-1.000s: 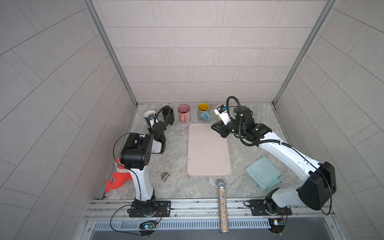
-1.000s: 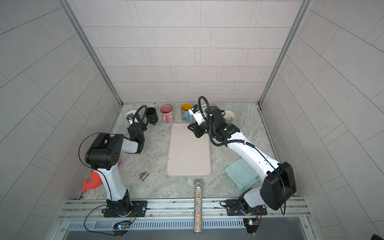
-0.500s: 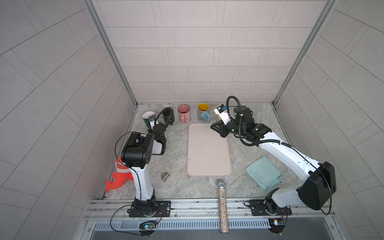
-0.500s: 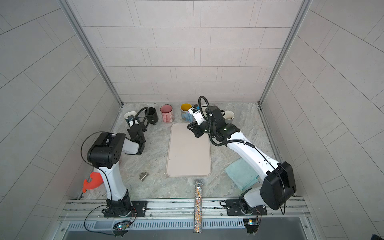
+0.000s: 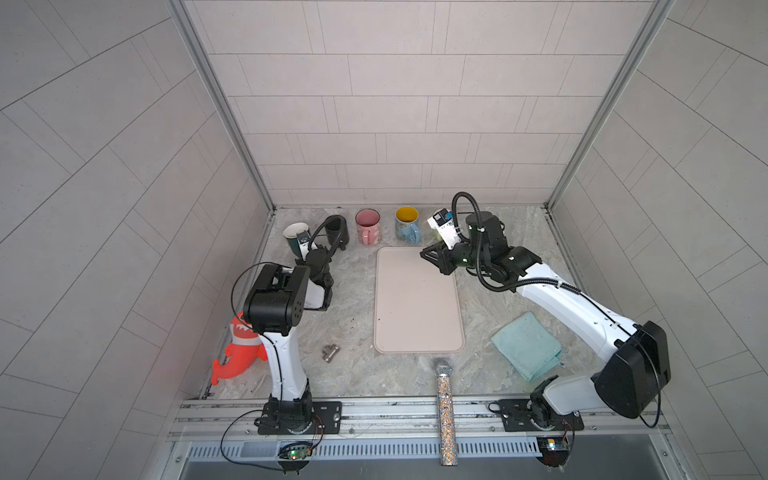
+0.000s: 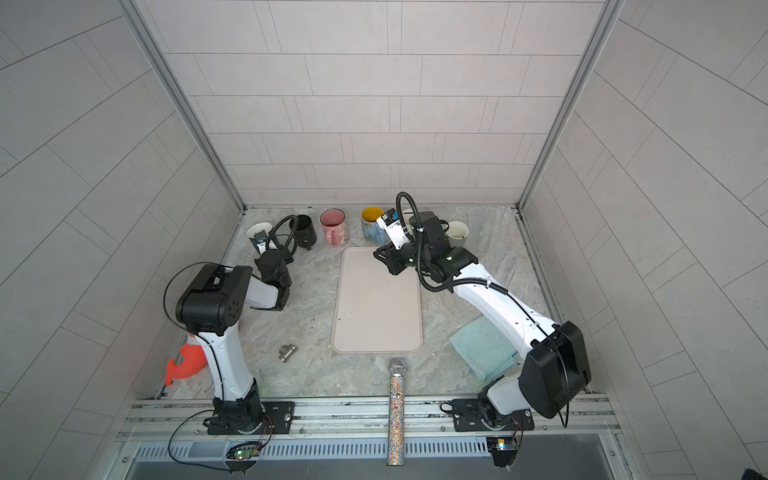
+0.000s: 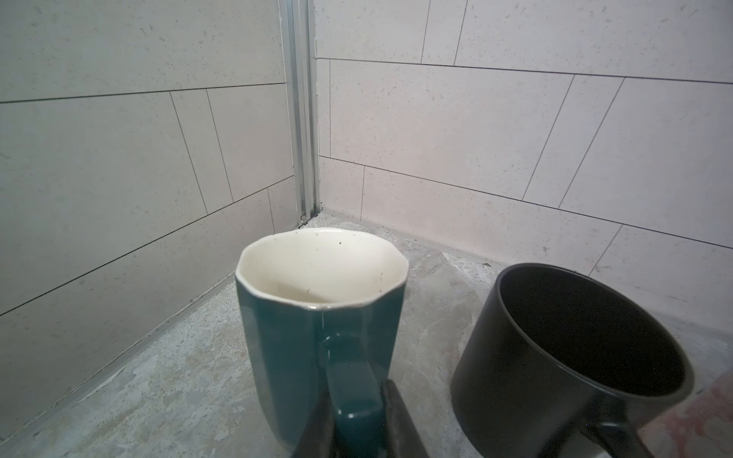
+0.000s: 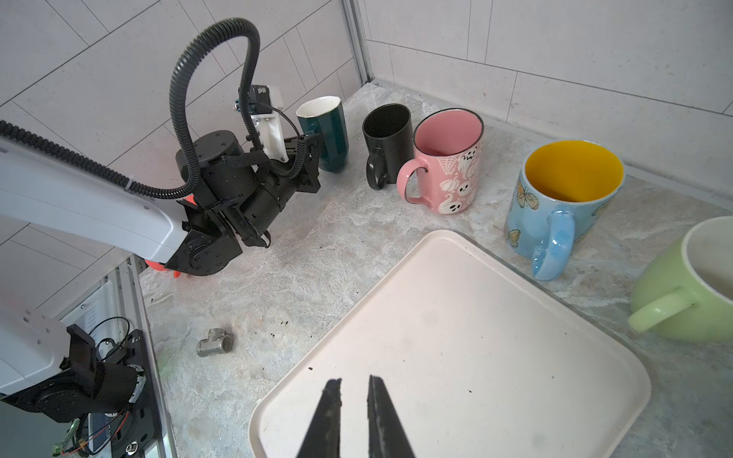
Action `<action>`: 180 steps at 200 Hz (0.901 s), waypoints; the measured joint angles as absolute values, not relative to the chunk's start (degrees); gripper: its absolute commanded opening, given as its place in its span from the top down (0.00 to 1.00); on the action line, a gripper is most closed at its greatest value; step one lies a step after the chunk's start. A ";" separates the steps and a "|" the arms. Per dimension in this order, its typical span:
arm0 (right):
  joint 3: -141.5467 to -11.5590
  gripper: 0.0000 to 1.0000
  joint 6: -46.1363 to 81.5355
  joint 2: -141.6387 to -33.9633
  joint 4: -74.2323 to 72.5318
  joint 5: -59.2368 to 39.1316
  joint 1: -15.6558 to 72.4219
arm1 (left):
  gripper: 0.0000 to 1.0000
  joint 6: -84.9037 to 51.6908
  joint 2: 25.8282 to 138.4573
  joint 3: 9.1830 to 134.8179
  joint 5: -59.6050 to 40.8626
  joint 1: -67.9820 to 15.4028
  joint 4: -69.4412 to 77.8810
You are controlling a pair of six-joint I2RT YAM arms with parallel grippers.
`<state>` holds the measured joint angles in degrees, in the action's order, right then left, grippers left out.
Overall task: Turn the mug right side up
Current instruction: 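Lower the dark green mug beside the black mug with the left gripper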
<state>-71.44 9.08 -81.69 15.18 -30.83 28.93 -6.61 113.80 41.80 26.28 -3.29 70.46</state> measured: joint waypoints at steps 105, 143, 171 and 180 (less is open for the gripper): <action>-71.44 0.85 9.10 -81.71 14.76 -30.87 28.93 | 0.70 -7.01 113.80 41.47 26.81 -3.29 72.51; -71.44 0.85 9.13 -81.71 14.72 -30.87 28.93 | 0.70 -6.98 113.80 40.66 26.35 -3.29 72.95; -71.42 0.85 9.30 -81.69 14.55 -30.89 28.93 | 0.68 -6.90 113.80 39.92 25.91 -3.29 72.97; -71.37 0.85 9.32 -81.69 14.44 -30.89 28.93 | 0.68 -6.83 113.78 39.77 25.76 -3.29 73.01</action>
<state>-71.37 9.32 -81.69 14.44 -30.89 28.93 -6.83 113.78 39.77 25.76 -3.29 73.01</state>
